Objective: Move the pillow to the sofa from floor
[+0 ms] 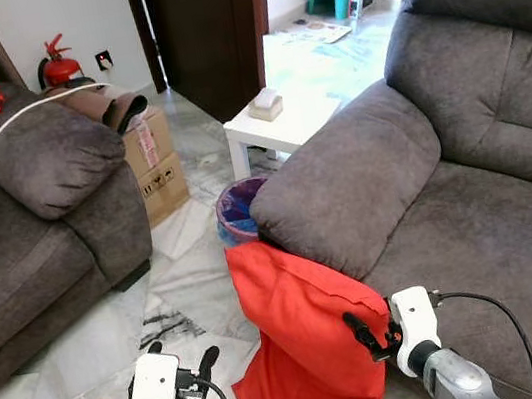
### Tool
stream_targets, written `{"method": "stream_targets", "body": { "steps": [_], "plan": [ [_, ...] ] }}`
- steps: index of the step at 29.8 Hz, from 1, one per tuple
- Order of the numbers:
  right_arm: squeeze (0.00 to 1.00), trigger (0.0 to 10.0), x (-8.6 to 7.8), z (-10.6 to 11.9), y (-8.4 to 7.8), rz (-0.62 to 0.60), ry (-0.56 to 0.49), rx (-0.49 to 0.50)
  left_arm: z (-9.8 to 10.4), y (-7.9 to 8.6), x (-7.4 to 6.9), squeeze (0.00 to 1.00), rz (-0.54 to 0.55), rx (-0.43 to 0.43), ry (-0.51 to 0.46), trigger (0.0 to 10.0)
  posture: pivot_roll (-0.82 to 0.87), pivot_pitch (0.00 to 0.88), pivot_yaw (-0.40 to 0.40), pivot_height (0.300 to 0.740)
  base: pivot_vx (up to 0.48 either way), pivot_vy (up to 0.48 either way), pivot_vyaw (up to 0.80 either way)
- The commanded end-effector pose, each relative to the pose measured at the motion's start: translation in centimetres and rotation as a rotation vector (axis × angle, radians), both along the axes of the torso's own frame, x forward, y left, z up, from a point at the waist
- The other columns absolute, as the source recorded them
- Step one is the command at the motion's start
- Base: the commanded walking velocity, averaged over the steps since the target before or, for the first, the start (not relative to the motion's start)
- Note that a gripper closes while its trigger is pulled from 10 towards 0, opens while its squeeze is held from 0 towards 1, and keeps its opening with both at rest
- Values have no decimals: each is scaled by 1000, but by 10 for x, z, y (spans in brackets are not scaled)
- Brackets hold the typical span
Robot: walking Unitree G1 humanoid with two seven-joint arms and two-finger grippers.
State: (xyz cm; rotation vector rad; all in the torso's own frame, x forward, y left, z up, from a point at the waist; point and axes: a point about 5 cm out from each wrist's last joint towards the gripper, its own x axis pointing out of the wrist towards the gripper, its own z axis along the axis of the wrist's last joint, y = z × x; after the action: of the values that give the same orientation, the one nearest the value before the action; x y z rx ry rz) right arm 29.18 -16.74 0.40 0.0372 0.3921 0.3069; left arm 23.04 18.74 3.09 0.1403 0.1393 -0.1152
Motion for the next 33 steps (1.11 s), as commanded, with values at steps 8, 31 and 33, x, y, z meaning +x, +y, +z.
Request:
{"method": "stream_targets", "body": {
  "steps": [8,31,33],
  "plan": [
    [0,10000,6,2,8,-35,14,5,6,1,-14,0,21,1,-2,10000,183,174,-56,607,0,0,0],
    [0,0,13,8,20,-75,-1,114,18,4,-33,0,56,25,15,10000,243,245,-67,607,0,0,0],
    [0,0,13,8,18,-85,-5,102,19,3,-33,0,57,24,15,10000,240,244,-68,607,0,0,0]
  ]
}}
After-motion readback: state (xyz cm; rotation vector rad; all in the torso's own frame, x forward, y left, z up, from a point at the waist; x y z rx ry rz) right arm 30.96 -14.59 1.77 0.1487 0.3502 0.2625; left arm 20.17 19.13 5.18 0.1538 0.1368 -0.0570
